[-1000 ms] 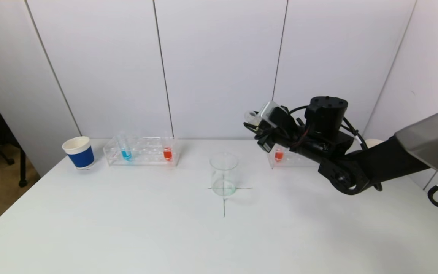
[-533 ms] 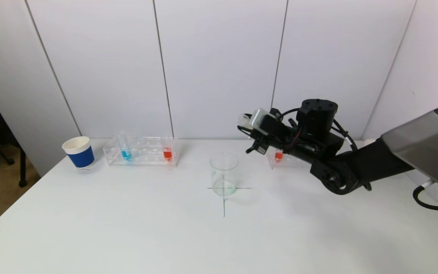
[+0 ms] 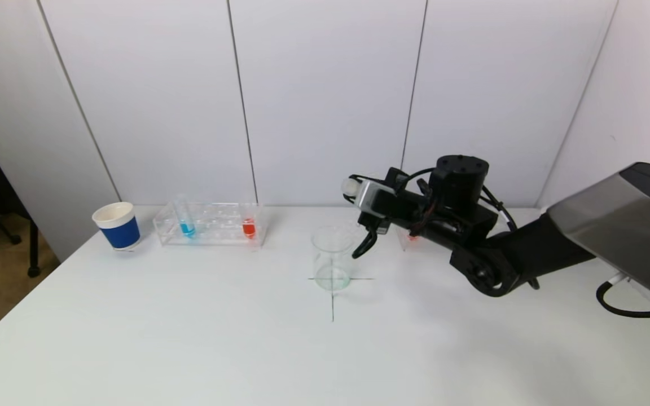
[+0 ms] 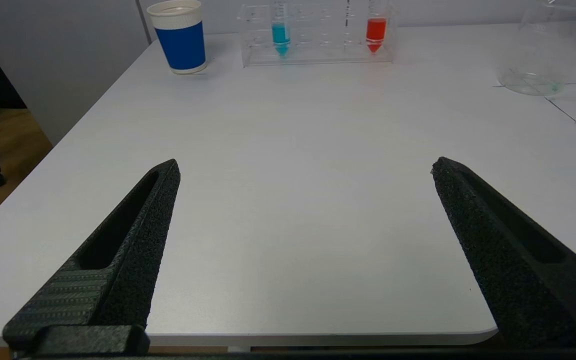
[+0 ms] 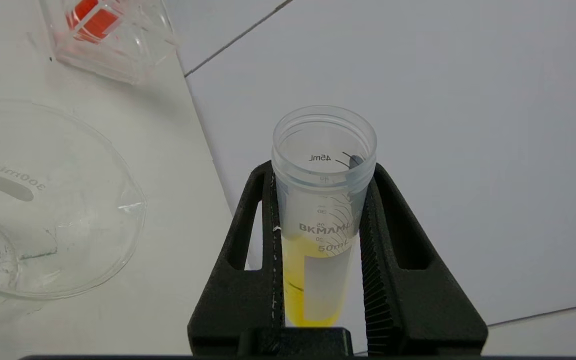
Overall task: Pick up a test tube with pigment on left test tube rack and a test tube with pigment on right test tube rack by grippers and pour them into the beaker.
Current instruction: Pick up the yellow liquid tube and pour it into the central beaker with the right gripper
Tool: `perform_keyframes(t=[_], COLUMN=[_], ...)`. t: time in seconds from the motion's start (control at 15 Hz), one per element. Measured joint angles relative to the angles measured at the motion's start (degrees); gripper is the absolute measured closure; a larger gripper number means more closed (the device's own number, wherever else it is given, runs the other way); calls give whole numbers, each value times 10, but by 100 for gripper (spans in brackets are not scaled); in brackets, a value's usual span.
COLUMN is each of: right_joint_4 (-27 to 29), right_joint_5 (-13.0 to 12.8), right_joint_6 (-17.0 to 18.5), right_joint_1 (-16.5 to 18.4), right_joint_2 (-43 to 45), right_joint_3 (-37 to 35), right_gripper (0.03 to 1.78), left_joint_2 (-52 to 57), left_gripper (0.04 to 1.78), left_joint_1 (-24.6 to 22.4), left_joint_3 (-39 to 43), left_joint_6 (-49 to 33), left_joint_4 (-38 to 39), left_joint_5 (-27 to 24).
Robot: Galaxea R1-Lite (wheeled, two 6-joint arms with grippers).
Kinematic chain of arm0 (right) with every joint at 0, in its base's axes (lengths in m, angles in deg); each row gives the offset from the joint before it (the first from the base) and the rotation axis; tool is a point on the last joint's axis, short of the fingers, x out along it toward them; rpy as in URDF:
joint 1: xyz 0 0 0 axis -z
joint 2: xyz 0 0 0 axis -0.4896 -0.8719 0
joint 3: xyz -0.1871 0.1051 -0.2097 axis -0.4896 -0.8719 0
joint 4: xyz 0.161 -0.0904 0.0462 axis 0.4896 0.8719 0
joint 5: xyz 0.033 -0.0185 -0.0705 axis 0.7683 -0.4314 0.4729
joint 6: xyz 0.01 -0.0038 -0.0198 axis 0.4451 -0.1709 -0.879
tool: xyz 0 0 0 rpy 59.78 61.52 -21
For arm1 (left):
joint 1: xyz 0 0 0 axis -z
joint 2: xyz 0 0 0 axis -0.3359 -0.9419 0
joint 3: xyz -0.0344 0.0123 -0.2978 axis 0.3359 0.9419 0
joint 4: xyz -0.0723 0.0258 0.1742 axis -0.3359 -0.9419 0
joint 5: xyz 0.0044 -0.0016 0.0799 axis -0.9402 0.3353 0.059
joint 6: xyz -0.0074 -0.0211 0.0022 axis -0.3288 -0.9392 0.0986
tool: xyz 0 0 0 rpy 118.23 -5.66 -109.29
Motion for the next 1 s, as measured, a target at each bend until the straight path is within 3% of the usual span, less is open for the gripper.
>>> perform_keyframes(t=[0.27,1.0], right_joint_4=[-40,-54], right_joint_5=[22,24], right_joint_6=[-40,-85], right_joint_1=[-2,-2], right_joint_2=[-10,-11], right_joint_3=[-19,-39], right_gripper=[132,132], left_joint_2=[0,0], left_gripper=[6,6], left_joint_1=[0,0], left_joint_3=[0,0], left_joint_6=[0,0], left_joint_4=[0,0], left_joint_5=[0,0])
